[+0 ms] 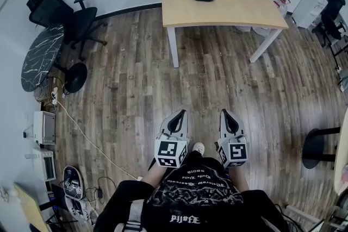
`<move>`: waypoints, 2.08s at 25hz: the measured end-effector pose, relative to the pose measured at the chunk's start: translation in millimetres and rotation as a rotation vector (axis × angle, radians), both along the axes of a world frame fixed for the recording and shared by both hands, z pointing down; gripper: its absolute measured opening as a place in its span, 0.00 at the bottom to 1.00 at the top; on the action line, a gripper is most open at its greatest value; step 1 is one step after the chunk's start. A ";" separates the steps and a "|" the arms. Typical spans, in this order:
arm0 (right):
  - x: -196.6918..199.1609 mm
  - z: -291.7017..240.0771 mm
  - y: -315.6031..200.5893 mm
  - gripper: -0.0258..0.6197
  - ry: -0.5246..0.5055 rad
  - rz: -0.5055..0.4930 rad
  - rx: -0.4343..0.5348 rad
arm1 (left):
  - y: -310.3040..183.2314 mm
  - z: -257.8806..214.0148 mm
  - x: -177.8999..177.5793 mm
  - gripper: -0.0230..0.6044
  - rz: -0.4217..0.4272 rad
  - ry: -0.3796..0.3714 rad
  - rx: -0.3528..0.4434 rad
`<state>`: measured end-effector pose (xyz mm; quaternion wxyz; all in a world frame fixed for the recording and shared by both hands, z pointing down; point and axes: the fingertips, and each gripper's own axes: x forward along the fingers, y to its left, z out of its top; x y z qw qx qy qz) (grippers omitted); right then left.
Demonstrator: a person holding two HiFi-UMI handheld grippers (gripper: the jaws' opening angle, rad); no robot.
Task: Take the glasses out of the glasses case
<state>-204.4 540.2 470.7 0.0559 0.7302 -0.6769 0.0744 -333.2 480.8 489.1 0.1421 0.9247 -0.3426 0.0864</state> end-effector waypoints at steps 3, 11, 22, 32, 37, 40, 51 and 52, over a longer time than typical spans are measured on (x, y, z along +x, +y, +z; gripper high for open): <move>-0.1 -0.7 -0.7 0.04 0.002 -0.001 -0.003 | -1.3 -1.6 -1.9 0.04 -0.008 0.006 0.001; 19.0 -0.7 -1.8 0.04 0.009 0.019 0.005 | -5.4 -0.5 6.8 0.04 -0.031 0.013 0.006; 45.5 -6.0 2.1 0.48 -0.052 -0.023 0.050 | 2.9 -8.3 37.1 0.43 0.008 0.071 -0.004; 73.1 -1.8 -5.8 0.50 -0.050 -0.033 0.046 | 1.1 5.1 63.2 0.53 0.041 0.036 -0.049; 80.8 7.4 -37.8 0.50 -0.045 -0.021 0.039 | -34.7 15.6 82.2 0.53 0.087 0.026 -0.027; 92.9 12.4 -64.8 0.50 -0.035 -0.007 0.029 | -69.3 20.6 97.3 0.53 0.093 0.033 -0.031; 128.7 17.7 -204.6 0.50 -0.036 0.041 -0.014 | -219.0 25.7 155.9 0.53 0.236 0.011 -0.068; 131.2 18.8 -218.6 0.50 -0.041 0.044 -0.022 | -232.3 26.1 161.1 0.53 0.253 0.007 -0.073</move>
